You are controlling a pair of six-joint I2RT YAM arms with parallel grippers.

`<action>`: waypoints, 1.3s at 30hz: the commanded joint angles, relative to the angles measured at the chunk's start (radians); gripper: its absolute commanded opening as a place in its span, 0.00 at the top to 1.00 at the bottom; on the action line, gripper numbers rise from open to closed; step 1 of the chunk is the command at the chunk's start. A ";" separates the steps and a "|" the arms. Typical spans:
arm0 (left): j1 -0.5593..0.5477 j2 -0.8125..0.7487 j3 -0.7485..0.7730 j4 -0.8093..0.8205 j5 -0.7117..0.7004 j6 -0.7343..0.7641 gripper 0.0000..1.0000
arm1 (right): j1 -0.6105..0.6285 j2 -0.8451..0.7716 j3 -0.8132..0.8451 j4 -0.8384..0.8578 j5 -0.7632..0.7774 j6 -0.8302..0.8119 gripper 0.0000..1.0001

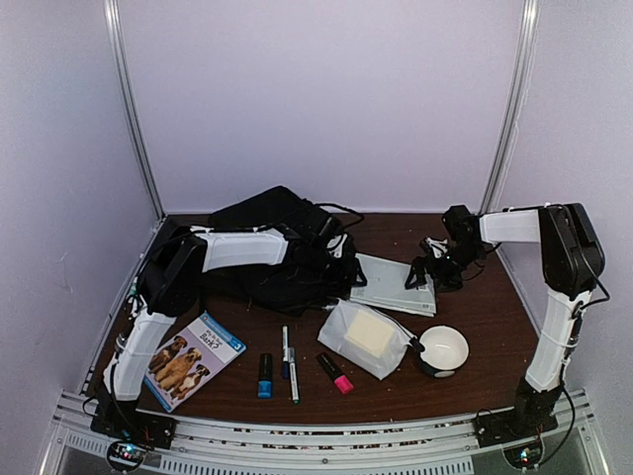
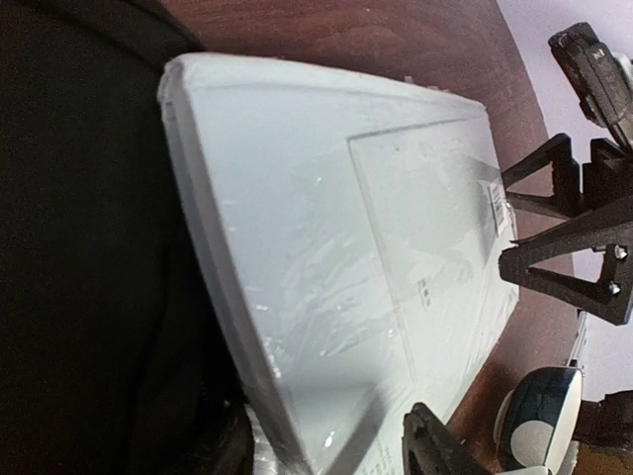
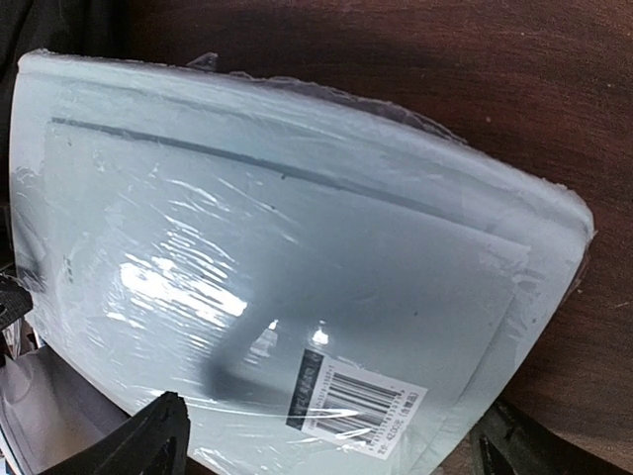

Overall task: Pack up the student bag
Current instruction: Pick up the book at the center of the board.

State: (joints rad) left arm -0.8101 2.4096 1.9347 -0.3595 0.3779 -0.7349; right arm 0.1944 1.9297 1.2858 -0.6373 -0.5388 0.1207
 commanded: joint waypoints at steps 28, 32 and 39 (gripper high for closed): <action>-0.008 -0.021 0.013 0.414 0.326 -0.002 0.72 | 0.012 0.083 0.005 0.056 -0.177 0.045 0.09; -0.003 -0.040 0.029 0.421 0.336 -0.006 0.83 | 0.009 0.051 -0.008 0.067 -0.182 0.041 0.09; 0.004 -0.105 0.018 0.431 0.341 0.028 1.00 | -0.035 -0.095 -0.025 0.060 -0.193 -0.002 0.09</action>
State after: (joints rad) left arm -0.7532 2.4138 1.9186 -0.0948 0.6144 -0.7914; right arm 0.1589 1.9274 1.2800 -0.6121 -0.6395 0.1780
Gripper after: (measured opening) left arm 0.220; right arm 0.909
